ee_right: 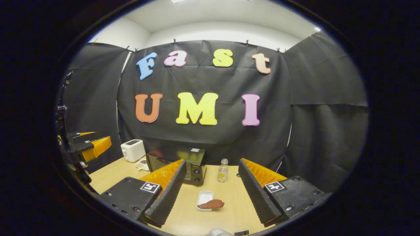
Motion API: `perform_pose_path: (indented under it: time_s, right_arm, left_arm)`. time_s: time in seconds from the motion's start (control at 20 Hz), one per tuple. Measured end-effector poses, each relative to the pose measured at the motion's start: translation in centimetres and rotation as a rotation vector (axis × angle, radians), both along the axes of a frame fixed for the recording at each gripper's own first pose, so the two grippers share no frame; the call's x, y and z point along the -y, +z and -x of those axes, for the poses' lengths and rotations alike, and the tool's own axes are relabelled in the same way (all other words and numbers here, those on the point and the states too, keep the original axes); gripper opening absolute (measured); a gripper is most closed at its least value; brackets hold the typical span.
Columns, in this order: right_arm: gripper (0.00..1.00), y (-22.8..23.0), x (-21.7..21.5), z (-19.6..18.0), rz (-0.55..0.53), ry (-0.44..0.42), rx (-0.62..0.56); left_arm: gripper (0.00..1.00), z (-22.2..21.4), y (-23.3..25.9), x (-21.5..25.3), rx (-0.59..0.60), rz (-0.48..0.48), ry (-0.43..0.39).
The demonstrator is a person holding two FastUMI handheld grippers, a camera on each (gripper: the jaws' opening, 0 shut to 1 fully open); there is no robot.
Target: Open the electric oven with the left hand, put the food in, and close the electric oven.
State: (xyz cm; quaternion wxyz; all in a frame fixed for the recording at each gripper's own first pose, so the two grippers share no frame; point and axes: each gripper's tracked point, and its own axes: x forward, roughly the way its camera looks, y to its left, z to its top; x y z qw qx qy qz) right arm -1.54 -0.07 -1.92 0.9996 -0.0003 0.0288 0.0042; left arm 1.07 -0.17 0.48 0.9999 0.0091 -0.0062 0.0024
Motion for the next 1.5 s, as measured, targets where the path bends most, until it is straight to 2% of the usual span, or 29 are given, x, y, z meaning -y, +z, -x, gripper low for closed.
perform_pose_path:
  time_s: [0.3, 0.55, 0.6, 0.65, 0.95, 1.2, 1.3, 1.45, 1.5]
  right_arm:
    - [1.0, -0.2, 0.3, -0.2, 0.012, -0.012, -0.015]
    - [1.0, -0.3, 1.9, -0.1, 0.003, -0.049, -0.031]
    - [0.96, -0.3, 2.5, 0.0, 0.002, -0.063, -0.032]
    - [1.0, -0.2, 3.0, 0.0, 0.0, -0.075, -0.033]
    - [1.0, -1.7, 6.2, 0.1, -0.006, -0.158, -0.093]
    - [0.96, -3.0, 8.1, -0.5, -0.016, -0.214, -0.138]
    - [1.0, -3.3, 8.3, -0.7, -0.021, -0.222, -0.151]
    - [1.0, -3.5, 8.2, -0.9, -0.018, -0.221, -0.162]
    - [0.97, -3.6, 8.0, -0.9, -0.017, -0.216, -0.165]
  left_arm:
    - [0.96, -3.2, -0.9, 1.2, -0.011, -0.003, -0.029]
    - [0.96, -9.0, -2.5, 4.1, -0.025, 0.026, -0.081]
    - [0.96, -10.3, -2.9, 4.6, -0.032, 0.029, -0.089]
    - [0.96, -11.8, -3.3, 5.1, -0.033, 0.029, -0.094]
    - [0.96, -20.2, -9.3, 7.2, -0.137, 0.051, -0.113]
    - [0.97, -25.7, -14.5, 7.6, -0.218, 0.019, -0.096]
    - [0.97, -26.9, -15.8, 8.2, -0.234, -0.001, -0.104]
    - [0.97, -27.9, -17.9, 8.4, -0.276, 0.006, -0.105]
    - [0.97, -27.9, -18.8, 8.3, -0.304, 0.004, -0.099]
